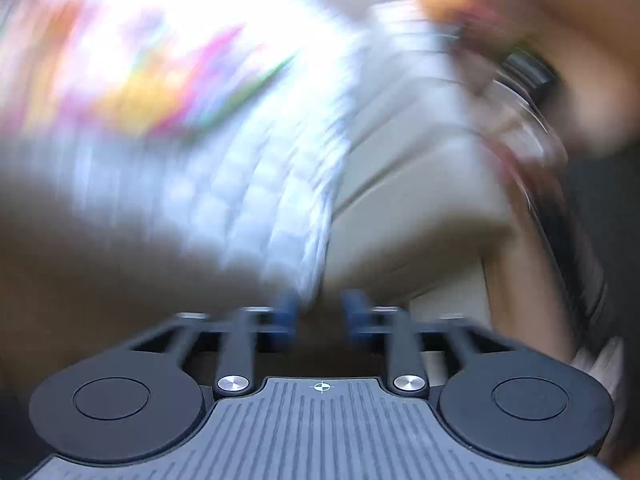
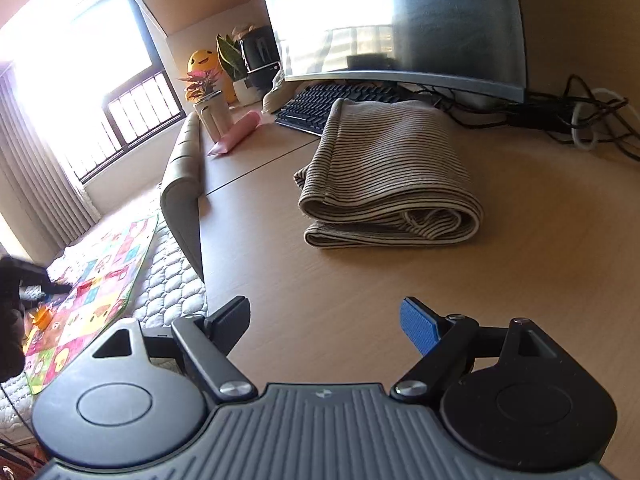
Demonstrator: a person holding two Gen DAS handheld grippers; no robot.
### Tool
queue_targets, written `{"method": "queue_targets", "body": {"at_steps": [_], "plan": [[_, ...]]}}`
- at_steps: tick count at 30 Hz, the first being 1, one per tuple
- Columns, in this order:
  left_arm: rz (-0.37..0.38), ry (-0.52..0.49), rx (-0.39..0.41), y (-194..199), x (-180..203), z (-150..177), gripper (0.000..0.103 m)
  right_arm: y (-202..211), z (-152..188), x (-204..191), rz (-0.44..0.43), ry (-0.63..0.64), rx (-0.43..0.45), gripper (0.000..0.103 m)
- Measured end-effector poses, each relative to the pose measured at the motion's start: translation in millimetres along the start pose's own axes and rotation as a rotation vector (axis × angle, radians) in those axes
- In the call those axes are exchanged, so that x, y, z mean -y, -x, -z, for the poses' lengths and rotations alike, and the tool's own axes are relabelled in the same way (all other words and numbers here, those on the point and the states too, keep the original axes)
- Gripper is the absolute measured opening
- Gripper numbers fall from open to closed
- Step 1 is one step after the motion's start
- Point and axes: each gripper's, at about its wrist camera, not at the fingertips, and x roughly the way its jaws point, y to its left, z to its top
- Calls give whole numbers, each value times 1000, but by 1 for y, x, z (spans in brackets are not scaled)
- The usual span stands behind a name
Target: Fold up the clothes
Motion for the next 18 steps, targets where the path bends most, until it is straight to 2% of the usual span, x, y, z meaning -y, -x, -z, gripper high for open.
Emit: {"method": "queue_targets", "body": {"at_steps": [1,2,3,4,5,6,8,9,10,11,13,15,18], "plan": [[77,201,-104,-9,-28,-8,60,-1,-1,2,5,-9,-5,83],[130,332,-180,-16,-45,-9,67,-3,-2,3,11,-18,-10,83],[139,381,-227,-22,-52,-6,72,-4,-3,5,17,-28,-15,83],[106,357,-249,-25,-50,-3,75,-5,-3,2,85,10,-15,85],[-1,202,-224,-25,-32,0,75,-6,-3,-1,157,51,-14,85],[-105,25,-179,-25,-10,7,75,-6,-3,-7,187,118,-9,85],[-289,-407,-7,-22,45,37,76,-3,-4,-6,161,107,0,86],[-327,-602,88,-20,72,62,77,-1,-5,-6,193,100,4,86],[-297,-735,145,-17,94,87,85,0,-5,-4,195,91,9,88],[-220,-814,166,-12,112,109,99,2,-5,-1,194,81,15,93],[-69,-888,155,-5,141,148,103,8,-6,10,161,-19,23,103],[27,-973,132,0,167,190,103,16,-3,14,166,-38,37,103],[132,-1070,138,6,186,255,103,27,0,16,185,-29,66,103]]}}
